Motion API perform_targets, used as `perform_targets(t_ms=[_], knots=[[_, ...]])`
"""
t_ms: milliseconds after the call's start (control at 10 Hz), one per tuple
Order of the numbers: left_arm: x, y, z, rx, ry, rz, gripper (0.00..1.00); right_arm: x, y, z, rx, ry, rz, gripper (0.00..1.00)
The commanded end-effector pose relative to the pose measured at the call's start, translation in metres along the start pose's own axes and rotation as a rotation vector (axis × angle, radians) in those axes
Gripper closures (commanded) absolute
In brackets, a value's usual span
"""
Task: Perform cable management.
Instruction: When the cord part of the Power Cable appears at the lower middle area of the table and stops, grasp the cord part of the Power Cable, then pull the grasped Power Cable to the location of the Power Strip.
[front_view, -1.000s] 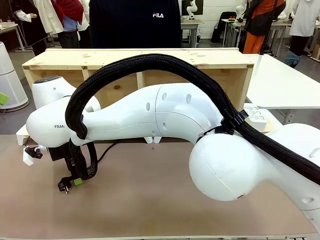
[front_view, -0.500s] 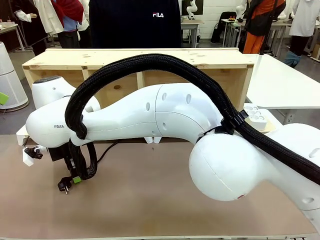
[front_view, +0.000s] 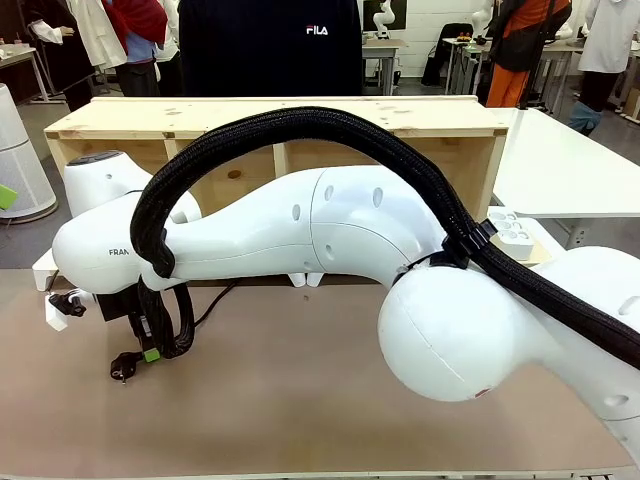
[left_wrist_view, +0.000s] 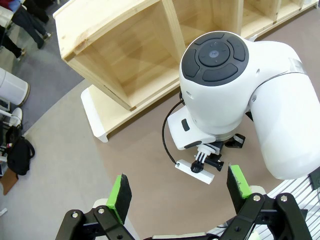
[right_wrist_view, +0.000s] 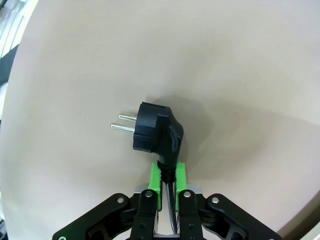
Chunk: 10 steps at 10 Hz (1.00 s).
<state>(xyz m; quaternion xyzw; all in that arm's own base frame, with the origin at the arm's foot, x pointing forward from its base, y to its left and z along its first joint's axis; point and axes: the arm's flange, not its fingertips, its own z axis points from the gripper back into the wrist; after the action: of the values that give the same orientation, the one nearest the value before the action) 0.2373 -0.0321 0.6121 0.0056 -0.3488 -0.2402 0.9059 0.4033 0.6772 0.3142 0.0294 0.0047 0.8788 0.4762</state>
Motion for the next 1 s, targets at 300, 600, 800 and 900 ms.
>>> perform_targets(t_ms=[300, 600, 800, 900], knots=[[0.000, 0.001, 0.001, 0.000, -0.002, 0.002, 0.00, -0.012, 0.009, 0.016, -0.020, 0.000, -0.059, 1.00], [0.000, 0.001, 0.001, 0.000, -0.002, 0.002, 0.00, -0.007, -0.003, 0.012, -0.014, -0.003, -0.035, 1.00], [0.000, 0.001, 0.001, 0.000, -0.002, 0.002, 0.00, -0.007, -0.003, 0.012, -0.014, -0.003, -0.035, 1.00], [0.000, 0.001, 0.001, 0.000, -0.002, 0.002, 0.00, -0.007, -0.003, 0.012, -0.014, -0.003, -0.035, 1.00]])
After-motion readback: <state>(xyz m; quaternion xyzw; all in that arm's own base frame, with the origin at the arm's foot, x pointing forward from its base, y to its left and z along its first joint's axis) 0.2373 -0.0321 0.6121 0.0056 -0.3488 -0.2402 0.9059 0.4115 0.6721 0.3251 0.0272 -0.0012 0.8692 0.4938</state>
